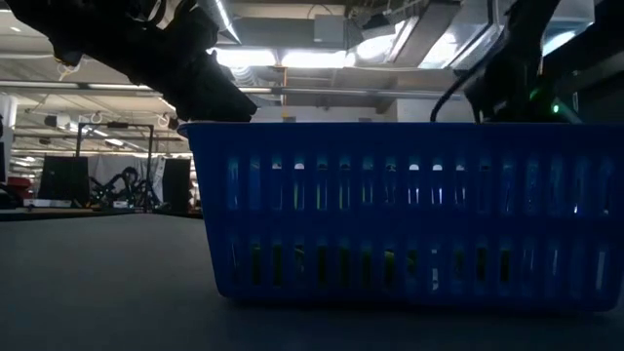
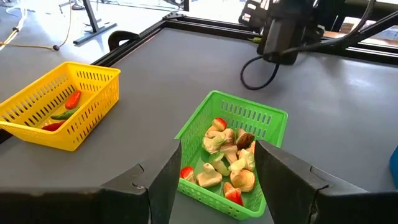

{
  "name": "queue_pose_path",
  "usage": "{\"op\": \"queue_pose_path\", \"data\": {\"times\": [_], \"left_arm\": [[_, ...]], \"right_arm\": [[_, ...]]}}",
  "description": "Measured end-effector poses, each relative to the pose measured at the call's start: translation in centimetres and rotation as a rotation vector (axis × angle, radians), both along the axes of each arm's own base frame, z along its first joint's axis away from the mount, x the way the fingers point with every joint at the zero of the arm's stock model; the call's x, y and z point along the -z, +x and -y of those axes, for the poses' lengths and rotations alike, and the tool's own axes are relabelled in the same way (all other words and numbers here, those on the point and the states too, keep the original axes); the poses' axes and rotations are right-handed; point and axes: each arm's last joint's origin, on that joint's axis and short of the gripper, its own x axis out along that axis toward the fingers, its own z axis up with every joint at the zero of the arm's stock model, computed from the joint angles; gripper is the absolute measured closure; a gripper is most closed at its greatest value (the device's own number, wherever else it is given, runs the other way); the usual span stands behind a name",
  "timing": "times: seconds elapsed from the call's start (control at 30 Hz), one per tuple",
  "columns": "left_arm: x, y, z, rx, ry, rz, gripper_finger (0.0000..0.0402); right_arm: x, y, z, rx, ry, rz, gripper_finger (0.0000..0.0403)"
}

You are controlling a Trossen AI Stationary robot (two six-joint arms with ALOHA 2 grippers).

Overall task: Sort produce into baskets
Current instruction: Put the green chili pepper into the yellow bin

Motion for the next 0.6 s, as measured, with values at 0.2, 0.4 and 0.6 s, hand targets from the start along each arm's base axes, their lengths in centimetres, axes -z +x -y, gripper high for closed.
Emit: {"op": "queue_pose_path", "data": {"times": [0.2, 0.4, 0.6], "left_arm": [[0.0, 0.0, 0.0, 0.0, 0.001, -0.004, 0.0202], [0.1, 0.0, 0.0, 0.002, 0.005, -0.013, 0.0202], [0.3, -0.1, 0.0, 0.001, 0.003, -0.03, 0.0202]], "right_arm": [[2.0, 0.1, 0.6, 0.035, 0.012, -0.014, 0.0084], [2.9, -0.6, 2.2, 0.092, -0.036, -0.09, 0.0097], [3.5, -1.0, 4.0, 0.17, -0.066, -0.112, 0.0113]]}}
